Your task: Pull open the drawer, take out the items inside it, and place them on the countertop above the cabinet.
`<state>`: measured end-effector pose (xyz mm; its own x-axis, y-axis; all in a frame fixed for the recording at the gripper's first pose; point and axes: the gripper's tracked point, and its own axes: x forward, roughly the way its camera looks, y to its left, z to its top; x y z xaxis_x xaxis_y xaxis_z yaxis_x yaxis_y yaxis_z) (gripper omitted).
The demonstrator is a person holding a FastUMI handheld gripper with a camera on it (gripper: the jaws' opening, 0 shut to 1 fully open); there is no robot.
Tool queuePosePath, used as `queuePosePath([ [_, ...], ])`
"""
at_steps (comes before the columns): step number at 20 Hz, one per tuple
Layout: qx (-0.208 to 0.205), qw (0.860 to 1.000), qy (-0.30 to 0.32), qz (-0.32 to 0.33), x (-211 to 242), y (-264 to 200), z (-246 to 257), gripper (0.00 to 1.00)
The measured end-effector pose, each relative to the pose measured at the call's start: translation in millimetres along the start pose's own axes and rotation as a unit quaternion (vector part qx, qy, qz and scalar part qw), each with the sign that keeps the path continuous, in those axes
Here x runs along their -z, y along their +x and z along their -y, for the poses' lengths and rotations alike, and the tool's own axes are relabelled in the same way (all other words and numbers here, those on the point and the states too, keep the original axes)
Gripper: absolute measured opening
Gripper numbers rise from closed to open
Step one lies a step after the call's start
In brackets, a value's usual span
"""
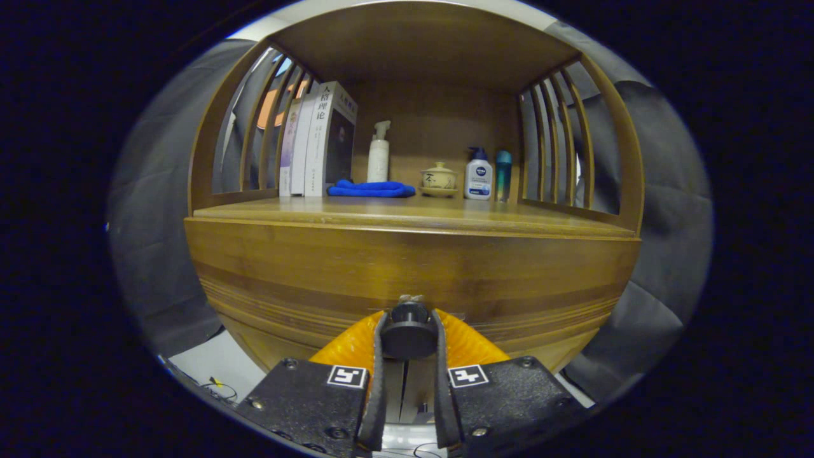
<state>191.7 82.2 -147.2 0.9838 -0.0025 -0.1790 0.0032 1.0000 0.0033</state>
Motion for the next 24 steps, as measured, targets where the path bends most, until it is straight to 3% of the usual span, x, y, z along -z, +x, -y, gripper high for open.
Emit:
queuePosePath([
  [24, 0.002, 1.0, 0.003, -0.003, 49.4, -138.9, 5.0, 0.32],
])
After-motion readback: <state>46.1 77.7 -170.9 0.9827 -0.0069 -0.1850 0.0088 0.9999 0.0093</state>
